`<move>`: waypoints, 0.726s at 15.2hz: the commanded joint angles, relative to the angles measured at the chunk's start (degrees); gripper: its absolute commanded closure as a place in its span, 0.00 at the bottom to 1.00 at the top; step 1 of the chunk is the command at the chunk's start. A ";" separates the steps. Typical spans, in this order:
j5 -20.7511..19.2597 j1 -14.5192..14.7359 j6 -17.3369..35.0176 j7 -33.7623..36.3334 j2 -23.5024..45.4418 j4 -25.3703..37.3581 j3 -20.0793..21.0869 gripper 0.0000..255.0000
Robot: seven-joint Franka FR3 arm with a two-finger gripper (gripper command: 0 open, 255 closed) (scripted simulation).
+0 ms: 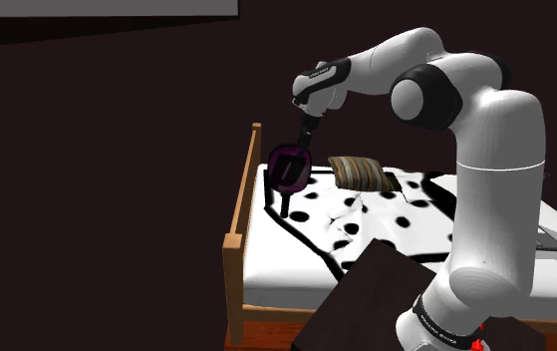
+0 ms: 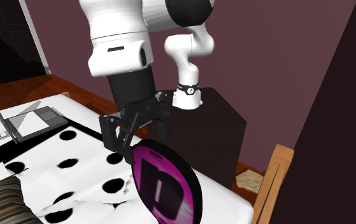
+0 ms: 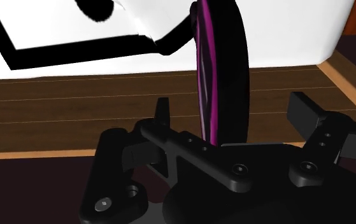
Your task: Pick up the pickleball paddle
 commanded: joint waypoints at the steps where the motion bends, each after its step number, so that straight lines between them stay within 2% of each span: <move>1: 0.31 -0.04 0.84 -0.30 0.39 -0.49 0.13 0.00; 2: 0.31 -0.05 0.84 -0.30 0.40 -0.48 0.14 0.00; 3: 0.35 -0.07 0.78 -0.28 0.53 -0.30 0.16 1.00; 11: 0.34 -0.05 0.73 -0.23 0.54 -0.24 0.16 1.00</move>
